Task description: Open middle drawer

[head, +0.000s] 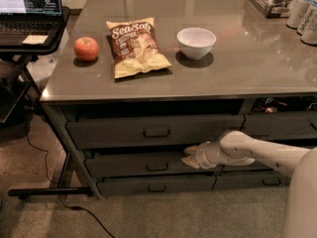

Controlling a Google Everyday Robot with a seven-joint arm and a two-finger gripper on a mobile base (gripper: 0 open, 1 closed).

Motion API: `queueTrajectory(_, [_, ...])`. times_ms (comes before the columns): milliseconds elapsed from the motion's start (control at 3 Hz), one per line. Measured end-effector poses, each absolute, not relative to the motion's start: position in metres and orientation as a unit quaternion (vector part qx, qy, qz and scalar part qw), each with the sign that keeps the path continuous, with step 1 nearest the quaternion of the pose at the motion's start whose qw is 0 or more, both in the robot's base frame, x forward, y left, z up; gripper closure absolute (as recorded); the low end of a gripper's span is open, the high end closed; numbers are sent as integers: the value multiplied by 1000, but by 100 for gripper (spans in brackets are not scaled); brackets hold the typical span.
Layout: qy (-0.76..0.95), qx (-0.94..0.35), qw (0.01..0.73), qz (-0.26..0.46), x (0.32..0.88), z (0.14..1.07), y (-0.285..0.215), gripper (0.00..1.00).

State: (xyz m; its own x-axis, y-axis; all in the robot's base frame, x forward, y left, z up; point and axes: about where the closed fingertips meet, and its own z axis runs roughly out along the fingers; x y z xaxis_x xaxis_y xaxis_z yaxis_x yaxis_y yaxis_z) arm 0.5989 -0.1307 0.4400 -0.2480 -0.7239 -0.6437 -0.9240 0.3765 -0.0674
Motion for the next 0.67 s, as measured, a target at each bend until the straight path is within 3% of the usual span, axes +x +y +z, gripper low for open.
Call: queueTrajectory(667, [774,-531,304,166,599,440,-130,100])
